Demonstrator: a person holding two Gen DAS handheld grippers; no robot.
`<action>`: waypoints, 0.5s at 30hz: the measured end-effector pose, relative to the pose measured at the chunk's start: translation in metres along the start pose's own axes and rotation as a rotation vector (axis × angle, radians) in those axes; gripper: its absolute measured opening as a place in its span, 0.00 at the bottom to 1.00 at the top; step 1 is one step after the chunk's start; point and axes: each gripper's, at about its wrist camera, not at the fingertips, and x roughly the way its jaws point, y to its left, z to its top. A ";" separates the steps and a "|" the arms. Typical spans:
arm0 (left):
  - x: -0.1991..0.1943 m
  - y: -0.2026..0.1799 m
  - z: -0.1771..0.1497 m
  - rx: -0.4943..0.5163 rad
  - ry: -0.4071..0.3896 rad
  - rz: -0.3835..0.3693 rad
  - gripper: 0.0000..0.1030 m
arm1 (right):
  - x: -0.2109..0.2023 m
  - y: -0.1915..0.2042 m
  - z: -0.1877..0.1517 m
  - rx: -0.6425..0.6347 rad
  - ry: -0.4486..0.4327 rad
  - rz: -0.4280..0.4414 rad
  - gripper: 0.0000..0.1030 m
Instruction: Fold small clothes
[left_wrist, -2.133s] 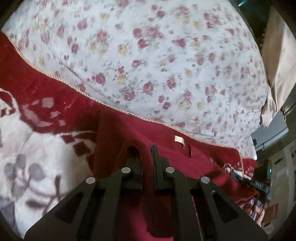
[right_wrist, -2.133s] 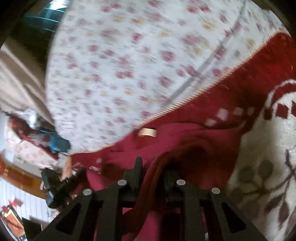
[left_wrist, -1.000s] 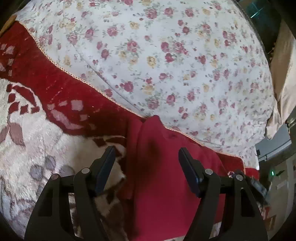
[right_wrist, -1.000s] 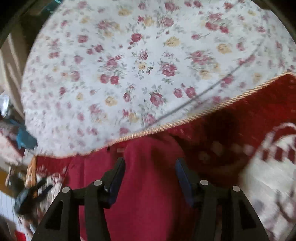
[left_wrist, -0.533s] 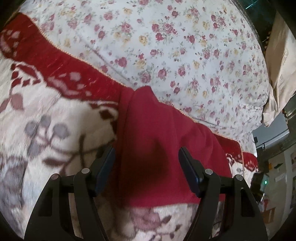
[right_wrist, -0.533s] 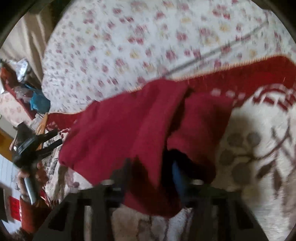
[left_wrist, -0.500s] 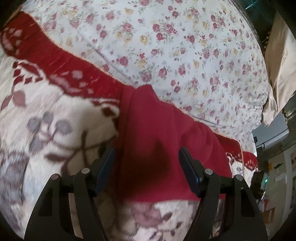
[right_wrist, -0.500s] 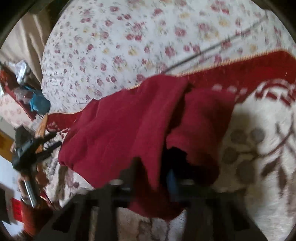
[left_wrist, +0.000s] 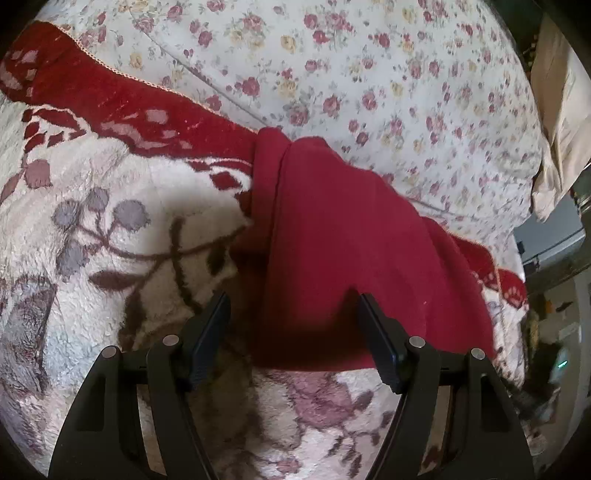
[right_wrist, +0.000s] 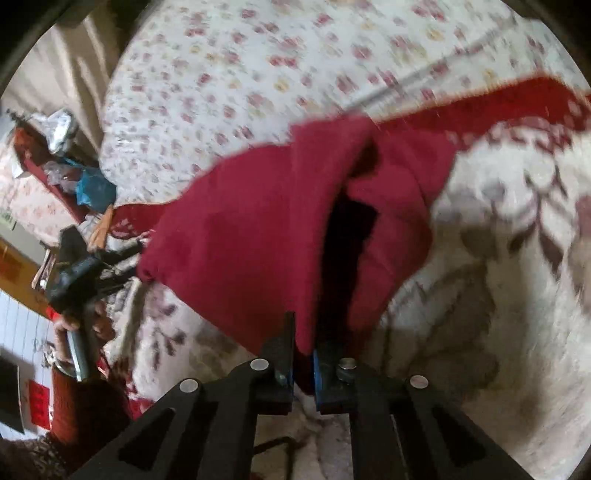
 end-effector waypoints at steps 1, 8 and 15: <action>0.001 -0.001 0.001 0.005 -0.002 0.005 0.69 | -0.006 0.000 0.006 0.005 -0.023 0.002 0.15; 0.007 -0.010 0.005 0.043 -0.038 0.054 0.69 | 0.010 -0.014 0.081 0.092 -0.166 -0.076 0.61; 0.019 -0.017 0.003 0.100 -0.027 0.136 0.69 | 0.064 -0.032 0.097 0.088 -0.067 -0.128 0.13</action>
